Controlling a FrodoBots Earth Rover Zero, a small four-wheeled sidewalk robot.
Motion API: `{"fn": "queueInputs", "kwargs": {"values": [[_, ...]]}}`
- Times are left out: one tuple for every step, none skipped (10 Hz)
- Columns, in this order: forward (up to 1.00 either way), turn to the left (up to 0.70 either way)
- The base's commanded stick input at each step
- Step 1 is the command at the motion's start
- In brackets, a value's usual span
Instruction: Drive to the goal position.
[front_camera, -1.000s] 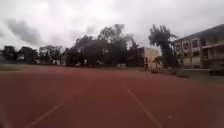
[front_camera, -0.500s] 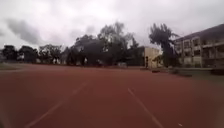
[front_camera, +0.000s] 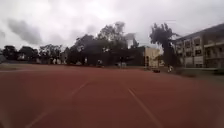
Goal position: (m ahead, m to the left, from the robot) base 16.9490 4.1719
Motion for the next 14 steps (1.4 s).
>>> {"fn": "queueInputs", "kwargs": {"values": [[0.5,0.0],[0.5,0.0],[0.5,0.0],[0.5,0.0],[0.5,0.0],[0.5,0.0],[0.5,0.0],[0.5,0.0],[0.5,0.0],[0.5,0.0],[0.5,0.0],[0.5,0.0],[0.5,0.0],[0.5,0.0]]}}
